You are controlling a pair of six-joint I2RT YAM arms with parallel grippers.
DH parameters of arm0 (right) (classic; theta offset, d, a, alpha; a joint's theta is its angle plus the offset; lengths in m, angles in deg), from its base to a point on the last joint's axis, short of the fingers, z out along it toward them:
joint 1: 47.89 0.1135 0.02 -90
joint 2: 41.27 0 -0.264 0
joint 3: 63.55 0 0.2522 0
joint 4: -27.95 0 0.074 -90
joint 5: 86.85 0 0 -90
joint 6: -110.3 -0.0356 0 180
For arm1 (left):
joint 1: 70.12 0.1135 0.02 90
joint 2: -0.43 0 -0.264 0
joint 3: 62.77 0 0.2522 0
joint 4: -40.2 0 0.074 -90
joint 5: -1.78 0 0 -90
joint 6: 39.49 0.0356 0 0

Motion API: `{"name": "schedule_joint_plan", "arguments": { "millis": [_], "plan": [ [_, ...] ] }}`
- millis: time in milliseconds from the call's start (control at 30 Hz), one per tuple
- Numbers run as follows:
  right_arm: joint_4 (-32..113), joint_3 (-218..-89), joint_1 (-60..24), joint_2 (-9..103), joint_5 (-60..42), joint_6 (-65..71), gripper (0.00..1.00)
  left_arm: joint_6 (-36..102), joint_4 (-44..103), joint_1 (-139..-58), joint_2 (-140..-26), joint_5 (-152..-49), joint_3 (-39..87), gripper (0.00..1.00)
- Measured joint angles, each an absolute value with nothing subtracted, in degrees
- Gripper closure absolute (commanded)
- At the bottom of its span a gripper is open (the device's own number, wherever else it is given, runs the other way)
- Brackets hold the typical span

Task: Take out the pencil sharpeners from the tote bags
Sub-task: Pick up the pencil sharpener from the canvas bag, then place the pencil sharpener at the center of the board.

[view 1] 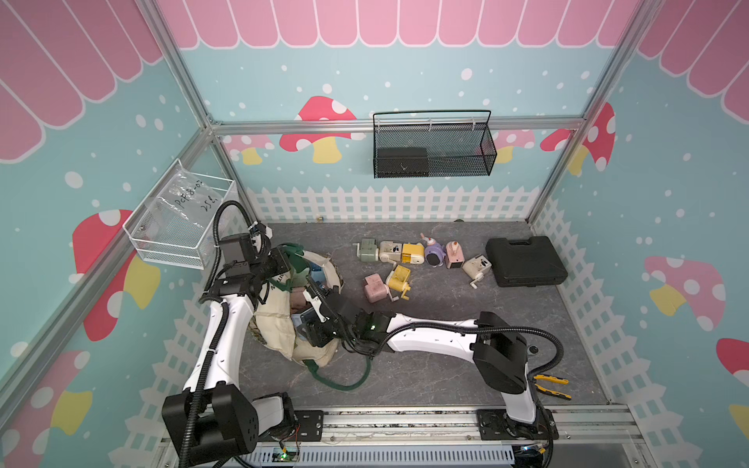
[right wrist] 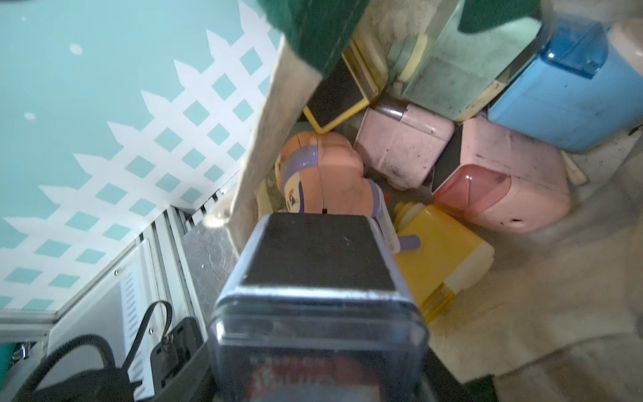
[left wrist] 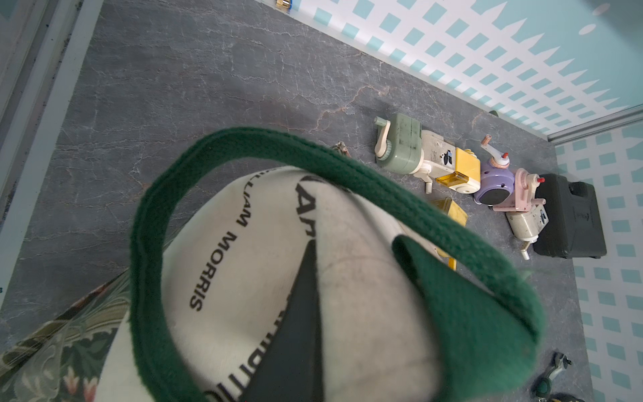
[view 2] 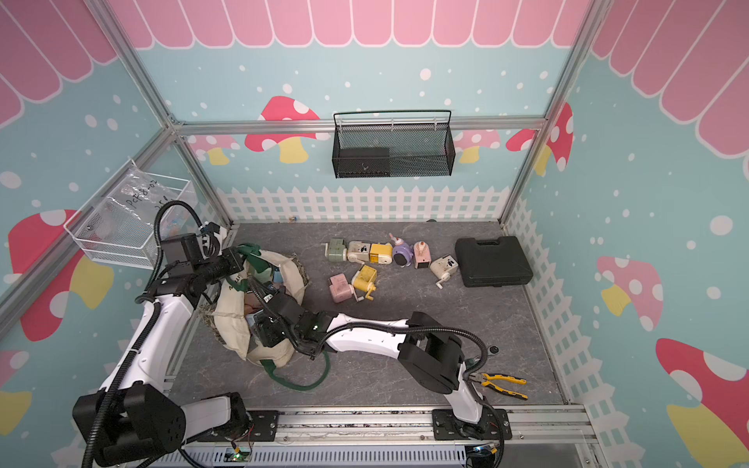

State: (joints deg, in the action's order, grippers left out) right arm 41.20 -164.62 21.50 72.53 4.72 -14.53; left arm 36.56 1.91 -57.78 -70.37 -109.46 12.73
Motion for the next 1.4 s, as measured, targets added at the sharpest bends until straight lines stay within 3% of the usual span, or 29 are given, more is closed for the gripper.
{"name": "schedule_joint_plan", "arguments": {
  "millis": [633,967,1400],
  "plan": [
    [40.23,-144.18,18.07,44.77,-2.89,-1.11,0.52,36.58,1.91,-57.78,-70.37,-109.43,12.73,1.00],
    [40.17,-132.99,-2.72,35.61,-7.37,-3.84,0.52,36.58,1.91,-57.76,-70.37,-109.43,12.73,1.00],
    [34.75,-123.97,-25.56,37.84,-15.85,-10.85,0.55,36.58,1.91,-57.78,-70.37,-109.46,12.73,1.00]
  ]
}}
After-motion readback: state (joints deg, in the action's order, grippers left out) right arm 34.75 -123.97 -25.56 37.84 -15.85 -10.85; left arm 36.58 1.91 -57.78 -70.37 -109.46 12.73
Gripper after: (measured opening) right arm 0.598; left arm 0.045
